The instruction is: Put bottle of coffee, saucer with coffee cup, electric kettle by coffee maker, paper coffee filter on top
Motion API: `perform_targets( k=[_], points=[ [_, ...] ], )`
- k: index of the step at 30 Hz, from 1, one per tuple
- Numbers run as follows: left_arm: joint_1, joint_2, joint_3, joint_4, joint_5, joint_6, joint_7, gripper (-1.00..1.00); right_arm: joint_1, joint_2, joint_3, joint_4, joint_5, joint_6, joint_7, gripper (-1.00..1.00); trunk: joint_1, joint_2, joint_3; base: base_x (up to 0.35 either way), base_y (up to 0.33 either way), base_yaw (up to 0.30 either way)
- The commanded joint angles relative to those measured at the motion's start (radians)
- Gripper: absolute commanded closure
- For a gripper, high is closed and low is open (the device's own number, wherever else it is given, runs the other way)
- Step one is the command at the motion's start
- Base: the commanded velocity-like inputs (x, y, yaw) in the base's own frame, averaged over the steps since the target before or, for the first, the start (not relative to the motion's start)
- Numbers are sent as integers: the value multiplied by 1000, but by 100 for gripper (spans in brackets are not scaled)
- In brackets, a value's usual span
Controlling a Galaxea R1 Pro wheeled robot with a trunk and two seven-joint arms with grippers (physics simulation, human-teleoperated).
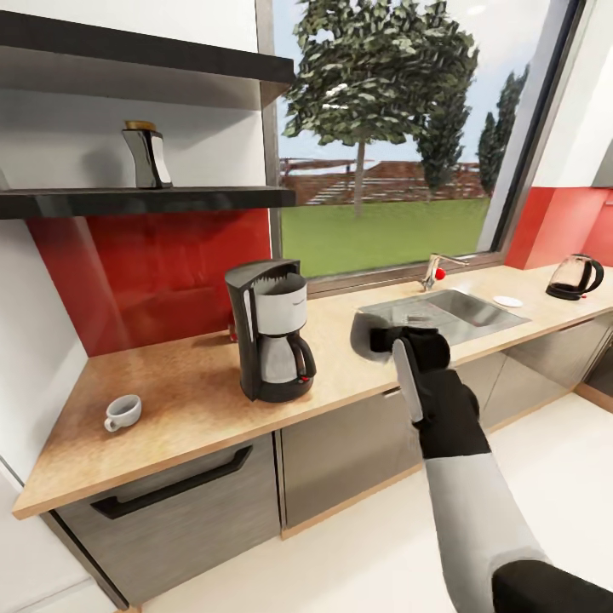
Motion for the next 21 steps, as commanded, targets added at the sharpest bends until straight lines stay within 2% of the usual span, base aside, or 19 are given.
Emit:
perform_targets(
  k=[1,3,4,6,7,10,13,14,16,18,20,21],
  points=[
    [0,-1,5,-1,3,-2,0,-100,-19,3,-12,21,-4,12,-5,100,1,-2,-2,0,0,0],
    [0,-1,5,-1,3,-2,0,-100,-90,8,-73,111,-4,29,-6,100,1,-2,-2,0,0,0],
    [0,-1,5,-1,3,-1,0,-100,-150,10,-124,185,-4,35,-6,100,1,-2,-2,0,0,0],
    [0,-1,5,4,3,-1,0,-100,-235,11,-187,300,-4,38,-9,100,1,-2,-2,0,0,0],
    [0,0,5,10,3,-1,0,-100,-297,12,-223,392,-4,39,-11,100,1,-2,-2,0,0,0],
    [0,-1,5,17,3,-2,1,-100,-437,12,-277,591,-5,40,-20,100,1,-2,-2,0,0,0],
    [0,-3,5,19,3,-2,1,-100,-530,12,-332,701,-6,41,-33,100,1,-2,-2,0,0,0],
    [0,-3,5,19,3,-2,1,-100,-542,12,-346,712,-6,41,-39,100,1,-2,-2,0,0,0],
    [0,-5,5,19,3,-2,1,-100,-596,12,-442,750,-8,40,-107,100,1,-2,-2,0,0,0],
    [0,-6,5,19,3,-2,1,-100,-641,12,-522,776,-35,40,-209,100,1,-2,-2,0,0,0],
    [0,-7,5,19,3,-2,1,-100,-680,12,-567,808,-104,39,-321,100,1,-2,-2,0,0,0],
    [0,-7,5,19,3,-2,1,-100,-688,12,-574,815,-127,39,-352,100,1,-2,-2,0,0,0]
  ],
)
